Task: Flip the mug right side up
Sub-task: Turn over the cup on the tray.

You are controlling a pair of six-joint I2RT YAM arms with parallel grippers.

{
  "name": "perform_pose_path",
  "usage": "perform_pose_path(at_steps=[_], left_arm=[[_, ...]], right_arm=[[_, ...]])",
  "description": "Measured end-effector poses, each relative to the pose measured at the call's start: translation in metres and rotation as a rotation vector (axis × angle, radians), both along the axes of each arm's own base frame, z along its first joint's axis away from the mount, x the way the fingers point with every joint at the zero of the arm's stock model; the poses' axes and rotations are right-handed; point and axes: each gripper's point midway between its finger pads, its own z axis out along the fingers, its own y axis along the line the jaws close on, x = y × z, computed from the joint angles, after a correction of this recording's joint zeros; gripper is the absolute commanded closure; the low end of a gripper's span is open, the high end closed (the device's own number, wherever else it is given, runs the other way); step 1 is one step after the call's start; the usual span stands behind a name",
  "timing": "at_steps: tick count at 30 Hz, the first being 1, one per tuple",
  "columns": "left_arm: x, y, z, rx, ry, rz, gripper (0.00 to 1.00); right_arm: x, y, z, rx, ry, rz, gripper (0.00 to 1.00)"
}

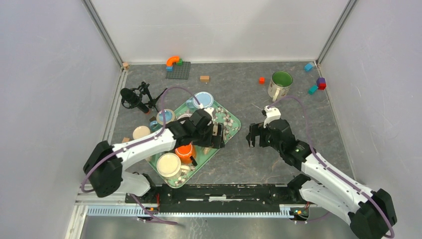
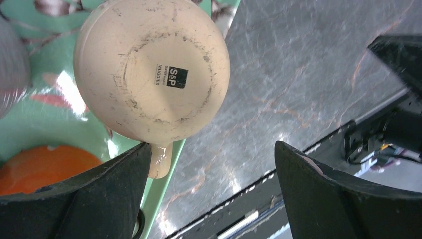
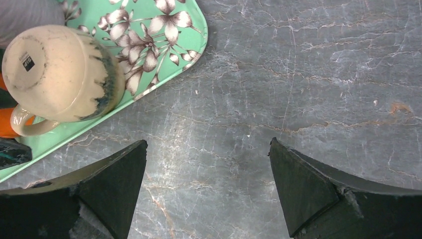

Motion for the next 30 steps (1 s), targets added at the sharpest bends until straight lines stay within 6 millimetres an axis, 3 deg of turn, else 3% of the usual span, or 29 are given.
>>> perform_pose_path(at_steps=[9, 13, 17, 23, 28, 30], left_arm=[[0.045, -0.042, -0.012, -0.028, -0.028, 0.038, 0.00], [0.059, -0.045, -0.012, -0.022, -0.032, 0.058, 0.00], [0.071, -0.041, 0.001, 0.008, -0.067, 0.082, 0.00], [0.070, -0.022, -0.001, 0.125, -0.091, 0.048, 0.14], [0.059, -0.012, -0.009, 0.199, -0.082, -0.005, 0.36], [0.054, -0.011, -0.010, 0.220, -0.080, -0.032, 0.39]], right_arm=[[0.013, -0.002, -0.011, -0.037, 0.003, -0.043, 0.02], [0.018, -0.003, -0.007, -0.031, -0.022, -0.065, 0.02], [0.021, -0.006, -0.005, -0.029, -0.032, -0.082, 0.02], [0.028, -0.019, 0.010, -0.010, -0.084, -0.143, 0.02], [0.031, -0.032, 0.023, 0.016, -0.133, -0.196, 0.02], [0.031, -0.035, 0.023, 0.020, -0.135, -0.207, 0.02]])
